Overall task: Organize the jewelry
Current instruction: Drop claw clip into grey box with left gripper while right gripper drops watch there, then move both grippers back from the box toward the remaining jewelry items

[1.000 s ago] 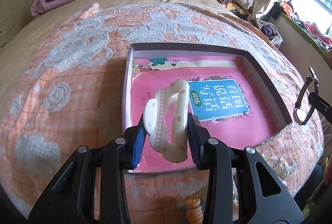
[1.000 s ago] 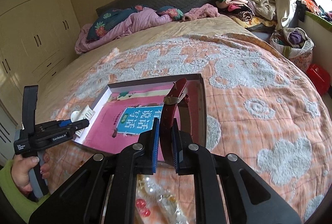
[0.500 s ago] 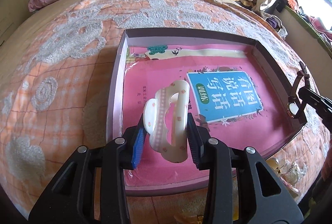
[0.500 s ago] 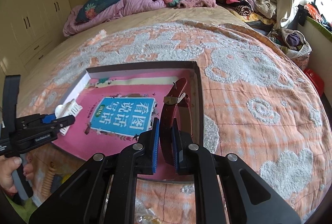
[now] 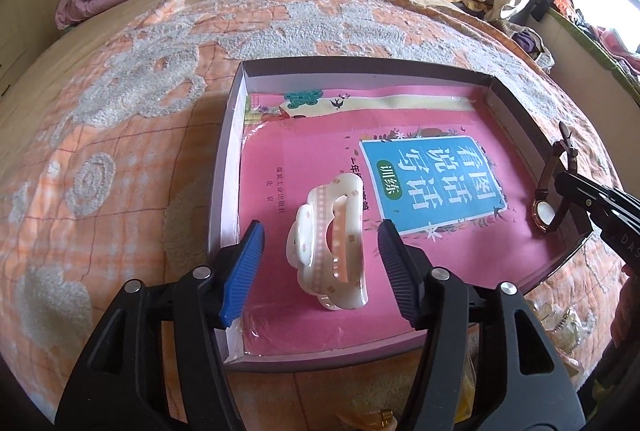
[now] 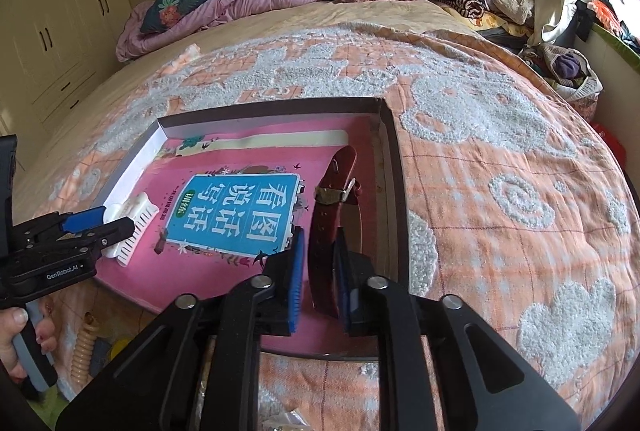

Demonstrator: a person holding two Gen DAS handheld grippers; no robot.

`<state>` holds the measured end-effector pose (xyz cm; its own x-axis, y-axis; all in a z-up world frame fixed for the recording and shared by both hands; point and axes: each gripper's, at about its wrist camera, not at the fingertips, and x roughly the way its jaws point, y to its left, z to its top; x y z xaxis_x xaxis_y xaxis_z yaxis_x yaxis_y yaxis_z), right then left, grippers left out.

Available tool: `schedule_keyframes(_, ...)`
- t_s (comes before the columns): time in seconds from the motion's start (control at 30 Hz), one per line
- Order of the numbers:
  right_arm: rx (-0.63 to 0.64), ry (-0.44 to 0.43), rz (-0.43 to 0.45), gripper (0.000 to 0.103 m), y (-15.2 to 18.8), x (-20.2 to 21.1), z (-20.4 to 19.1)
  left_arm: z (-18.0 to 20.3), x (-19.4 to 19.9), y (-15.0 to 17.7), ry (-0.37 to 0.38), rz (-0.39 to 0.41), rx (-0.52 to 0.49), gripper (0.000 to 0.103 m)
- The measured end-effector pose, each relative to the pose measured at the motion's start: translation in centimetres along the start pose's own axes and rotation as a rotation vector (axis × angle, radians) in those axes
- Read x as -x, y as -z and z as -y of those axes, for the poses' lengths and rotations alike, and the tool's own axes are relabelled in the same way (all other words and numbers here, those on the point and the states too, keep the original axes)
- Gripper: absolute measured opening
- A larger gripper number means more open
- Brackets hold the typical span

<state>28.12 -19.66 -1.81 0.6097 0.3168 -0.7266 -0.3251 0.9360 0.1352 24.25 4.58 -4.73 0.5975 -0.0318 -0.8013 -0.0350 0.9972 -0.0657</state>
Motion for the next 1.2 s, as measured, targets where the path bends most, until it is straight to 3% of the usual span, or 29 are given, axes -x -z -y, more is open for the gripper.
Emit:
schedule_keyframes(0.07, -0.005, -0.007, 0.012, 0.034, 0.0, 0.5, 0.0, 0.0, 0.4, 0.0, -0.001, 0.008, 0.004, 0.061)
schedule_keyframes(0.2, -0.018, -0.022, 0.03, 0.042, -0.2, 1.7, 0.1, 0.0, 1.2, 0.0, -0.006, 0.021, 0.006, 0.068)
schedule_keyframes(0.33, -0.044, -0.042, 0.072, 0.066, -0.2, 3.6, 0.4, 0.1, 2.3, 0.0, -0.011, 0.036, 0.012, 0.077)
schedule_keyframes(0.43, -0.053, -0.055, 0.104, 0.067, -0.3, 5.2, 0.5, 0.3, 3.4, 0.0, -0.008, 0.054, 0.012, 0.083)
schedule_keyframes(0.53, -0.059, -0.067, 0.138, 0.078, -0.3, 6.9, 0.4, 0.5, 4.8, 0.0, -0.012, 0.078, 0.008, 0.089)
schedule_keyframes(0.63, -0.056, -0.082, 0.17, 0.078, -0.3, 8.6, 0.2, 0.8, 6.0, 0.0, -0.011, 0.1, 0.009, 0.094)
schedule_keyframes(1.03, -0.035, -0.113, 0.221, 0.08, 0.8, 13.2, -0.7, 1.3, 10.1, 1.0, -0.015, 0.157, 0.0, 0.094)
schedule_keyframes(1.13, -0.038, -0.115, 0.225, 0.089, 1.5, 13.9, -0.7, 1.3, 10.6, 1.4, -0.013, 0.163, -0.002, 0.094)
schedule_keyframes(1.2, -0.043, -0.119, 0.227, 0.09, 1.9, 14.3, -0.7, 1.4, 10.9, 1.8, -0.012, 0.162, -0.003, 0.094)
